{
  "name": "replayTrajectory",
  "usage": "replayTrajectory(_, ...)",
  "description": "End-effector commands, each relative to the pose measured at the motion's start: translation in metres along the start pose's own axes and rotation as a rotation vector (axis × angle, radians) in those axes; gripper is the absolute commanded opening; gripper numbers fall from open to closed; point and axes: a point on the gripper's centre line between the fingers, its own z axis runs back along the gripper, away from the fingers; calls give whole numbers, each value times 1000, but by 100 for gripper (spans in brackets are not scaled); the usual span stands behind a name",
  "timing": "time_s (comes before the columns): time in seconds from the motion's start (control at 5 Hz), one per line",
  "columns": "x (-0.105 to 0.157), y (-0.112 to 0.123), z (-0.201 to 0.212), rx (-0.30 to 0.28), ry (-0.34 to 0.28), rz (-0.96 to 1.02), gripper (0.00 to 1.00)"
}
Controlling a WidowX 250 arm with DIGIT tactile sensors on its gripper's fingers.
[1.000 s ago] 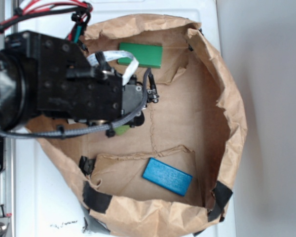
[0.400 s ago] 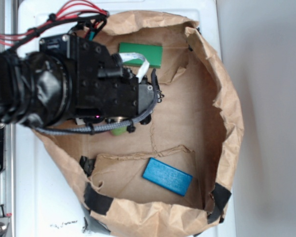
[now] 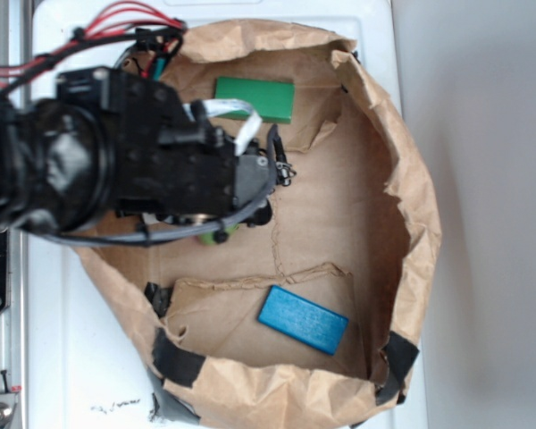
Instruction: Grab the green animal.
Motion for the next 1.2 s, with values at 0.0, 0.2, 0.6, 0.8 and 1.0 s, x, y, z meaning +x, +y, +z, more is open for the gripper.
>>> replayTrajectory(0.0, 19, -7, 16, -157, -10, -175, 0)
replayTrajectory(0.2, 22, -13, 29, -254, 15, -306, 0)
replayTrajectory(0.6, 30, -49, 59, -225, 43, -530, 0)
replayTrajectory(0.8, 24, -54, 67, -182, 72, -704, 0)
replayTrajectory(1.0, 20, -46, 70, -179, 133, -926, 0)
